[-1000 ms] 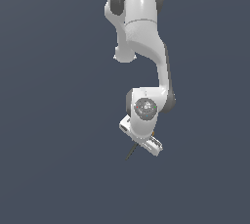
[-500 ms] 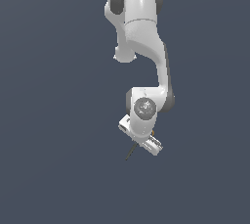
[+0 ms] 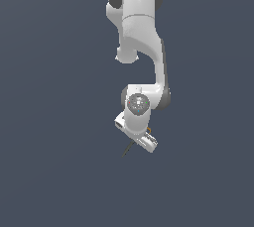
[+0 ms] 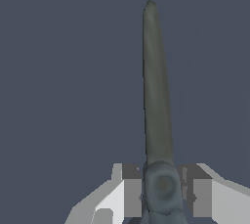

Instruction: Pick up the object and move it to a goal position.

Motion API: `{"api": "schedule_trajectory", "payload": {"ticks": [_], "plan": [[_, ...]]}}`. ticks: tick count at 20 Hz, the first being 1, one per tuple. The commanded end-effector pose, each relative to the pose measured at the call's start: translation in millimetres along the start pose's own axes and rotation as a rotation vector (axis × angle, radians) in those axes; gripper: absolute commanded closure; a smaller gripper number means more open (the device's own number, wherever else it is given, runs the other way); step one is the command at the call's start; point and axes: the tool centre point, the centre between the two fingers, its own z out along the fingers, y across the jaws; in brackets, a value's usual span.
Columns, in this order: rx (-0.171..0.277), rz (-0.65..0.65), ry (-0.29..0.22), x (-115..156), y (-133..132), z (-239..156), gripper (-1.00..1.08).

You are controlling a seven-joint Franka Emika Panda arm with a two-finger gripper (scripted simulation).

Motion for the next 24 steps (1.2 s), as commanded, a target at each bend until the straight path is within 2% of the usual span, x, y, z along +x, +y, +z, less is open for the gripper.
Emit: {"api": "schedule_trajectory", "payload": {"ticks": [1, 7, 19, 24], "plan": [[0.000, 0.001, 0.001, 2, 15, -3, 1.08], [0.001, 0.000, 0.001, 5, 66, -10, 1.08], [0.001, 0.000, 0.001, 17, 201, -30, 1.08], [0.001, 0.000, 0.000, 22, 250, -37, 1.08]]}}
